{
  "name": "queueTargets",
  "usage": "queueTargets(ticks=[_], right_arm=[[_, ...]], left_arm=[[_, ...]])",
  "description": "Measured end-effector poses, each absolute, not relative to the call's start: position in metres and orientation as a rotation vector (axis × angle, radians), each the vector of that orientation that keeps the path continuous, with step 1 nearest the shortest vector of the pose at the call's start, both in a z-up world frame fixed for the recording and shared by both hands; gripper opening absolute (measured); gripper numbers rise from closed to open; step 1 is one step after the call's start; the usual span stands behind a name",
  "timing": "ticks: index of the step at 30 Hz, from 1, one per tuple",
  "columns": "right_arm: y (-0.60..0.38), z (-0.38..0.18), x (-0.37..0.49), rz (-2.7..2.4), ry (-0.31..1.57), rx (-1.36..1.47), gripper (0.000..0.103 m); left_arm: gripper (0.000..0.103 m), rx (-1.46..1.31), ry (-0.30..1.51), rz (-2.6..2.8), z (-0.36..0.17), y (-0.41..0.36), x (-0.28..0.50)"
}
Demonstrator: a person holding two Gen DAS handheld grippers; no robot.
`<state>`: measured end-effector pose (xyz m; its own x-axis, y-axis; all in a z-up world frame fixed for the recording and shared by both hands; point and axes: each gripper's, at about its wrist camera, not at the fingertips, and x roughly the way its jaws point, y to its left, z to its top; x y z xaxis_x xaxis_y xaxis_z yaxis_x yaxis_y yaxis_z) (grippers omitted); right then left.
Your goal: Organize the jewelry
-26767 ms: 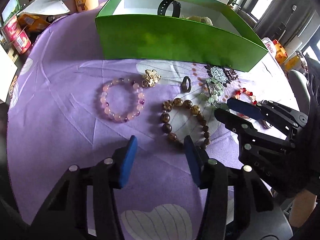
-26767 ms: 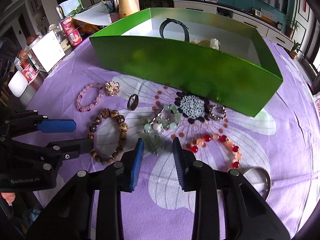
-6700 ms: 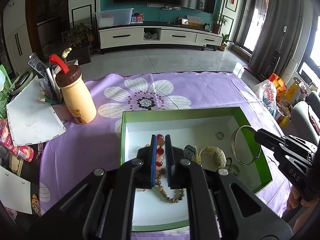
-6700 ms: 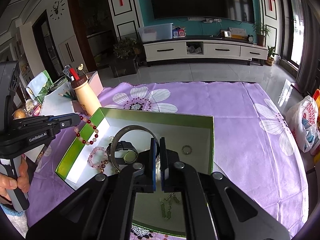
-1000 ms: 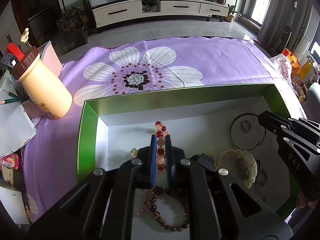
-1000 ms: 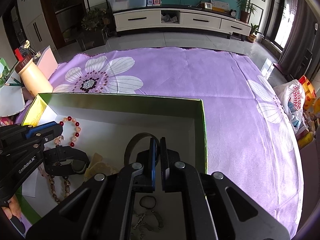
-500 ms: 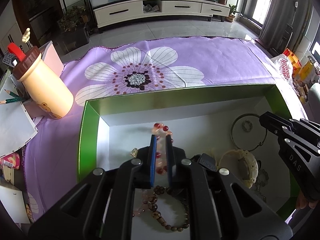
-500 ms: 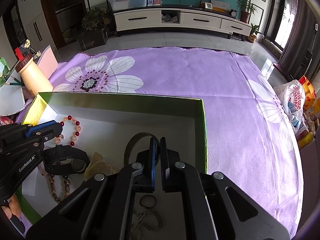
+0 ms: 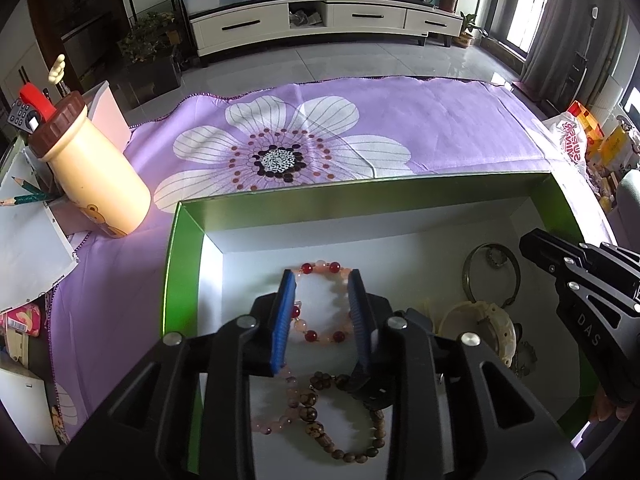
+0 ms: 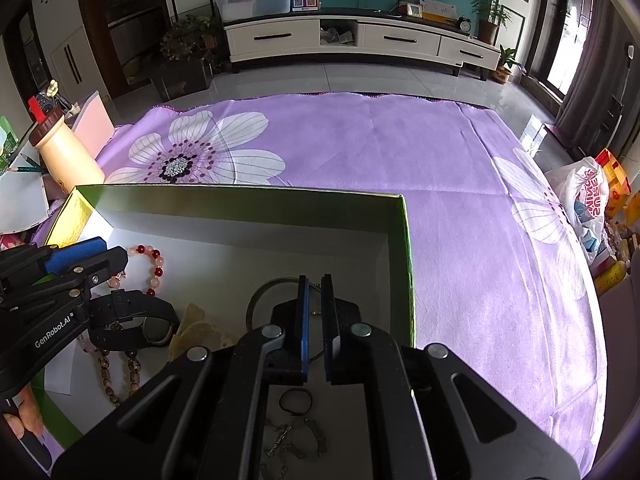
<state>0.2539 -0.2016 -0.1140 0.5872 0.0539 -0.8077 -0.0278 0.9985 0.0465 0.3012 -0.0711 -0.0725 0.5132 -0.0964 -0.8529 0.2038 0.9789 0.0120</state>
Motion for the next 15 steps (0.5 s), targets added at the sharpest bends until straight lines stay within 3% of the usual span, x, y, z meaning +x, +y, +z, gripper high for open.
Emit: queueTargets(ticks=[2,5,7,15], right_arm=[[-0.202,-0.114,0.252,0.049,0.942,0.032,0.005],[-0.203,-0.111,0.250,0.051,0.936,0.033,0.006],[-0.201,-0.108,0.247,0.056,0.928,0.033,0.016],[-0.195,-0.098,0.233,0.060,0.903,0.012,0.029]], left_arm=[[0.044,0.120,1.011,-0.177,-0.071,-0.071,0.300],[0.047,0.120,1.008,-0.173,-0.069,-0.070,0.298],[0.053,0.120,1.006,-0.172,-0.067,-0.069,0.296],[0.070,0.130,0.971,-0.169,-0.051,-0.071,0.284]])
